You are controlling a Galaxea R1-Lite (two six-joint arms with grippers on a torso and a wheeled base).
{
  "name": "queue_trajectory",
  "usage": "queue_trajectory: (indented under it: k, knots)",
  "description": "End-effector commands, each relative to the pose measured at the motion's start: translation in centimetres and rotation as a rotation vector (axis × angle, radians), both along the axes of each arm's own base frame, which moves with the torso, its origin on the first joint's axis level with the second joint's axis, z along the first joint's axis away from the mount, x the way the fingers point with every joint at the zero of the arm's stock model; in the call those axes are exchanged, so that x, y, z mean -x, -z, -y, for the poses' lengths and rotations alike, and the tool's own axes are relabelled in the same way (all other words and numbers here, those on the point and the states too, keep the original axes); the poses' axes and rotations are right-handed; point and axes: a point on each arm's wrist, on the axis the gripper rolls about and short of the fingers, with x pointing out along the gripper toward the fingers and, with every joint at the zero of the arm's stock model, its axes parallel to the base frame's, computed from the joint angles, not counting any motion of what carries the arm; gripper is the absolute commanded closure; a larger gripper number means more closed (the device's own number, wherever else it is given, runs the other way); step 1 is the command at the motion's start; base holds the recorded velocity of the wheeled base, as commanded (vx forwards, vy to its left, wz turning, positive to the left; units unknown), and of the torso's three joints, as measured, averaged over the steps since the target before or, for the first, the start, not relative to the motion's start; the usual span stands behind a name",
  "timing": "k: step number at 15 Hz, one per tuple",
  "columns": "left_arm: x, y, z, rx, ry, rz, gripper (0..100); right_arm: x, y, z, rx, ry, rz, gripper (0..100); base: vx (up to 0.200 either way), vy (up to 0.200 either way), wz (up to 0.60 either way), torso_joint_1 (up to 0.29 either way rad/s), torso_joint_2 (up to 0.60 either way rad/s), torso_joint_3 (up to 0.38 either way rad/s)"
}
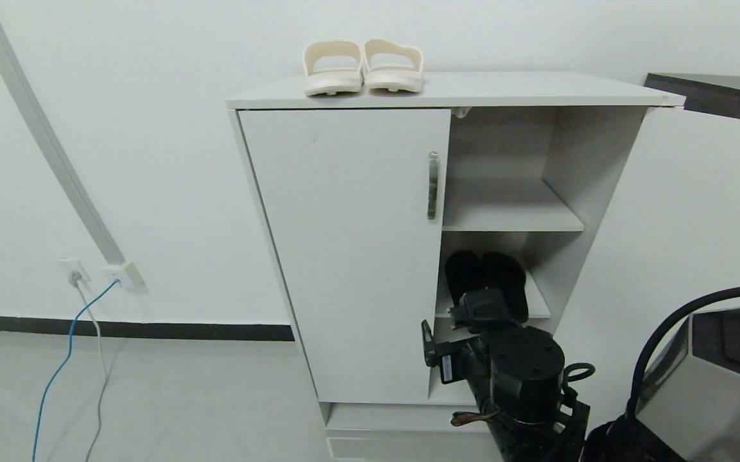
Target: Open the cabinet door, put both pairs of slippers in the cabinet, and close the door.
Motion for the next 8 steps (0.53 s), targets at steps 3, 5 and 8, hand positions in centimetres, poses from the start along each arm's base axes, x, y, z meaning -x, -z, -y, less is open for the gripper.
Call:
queue_trajectory:
  k: [3, 5, 8]
  knots:
    - [-0.01, 0.00, 0.00, 0.000, 0.001, -0.001, 100, 0.03, 0.53, 0.41, 0.030, 0.006, -0.013, 0, 0.000, 0.200, 0.00, 0.002, 0.00, 0.004]
    - [-0.01, 0.00, 0.00, 0.000, -0.001, -0.001, 100, 0.03, 0.53, 0.41, 0.030, 0.006, -0.013, 0, 0.000, 0.100, 0.00, 0.001, 0.00, -0.001]
    - [-0.01, -0.01, 0.00, 0.000, -0.001, 0.000, 100, 0.04, 0.62, 0.42, 0.032, 0.003, -0.015, 0, 0.000, 0.000, 0.00, 0.000, 0.00, 0.000]
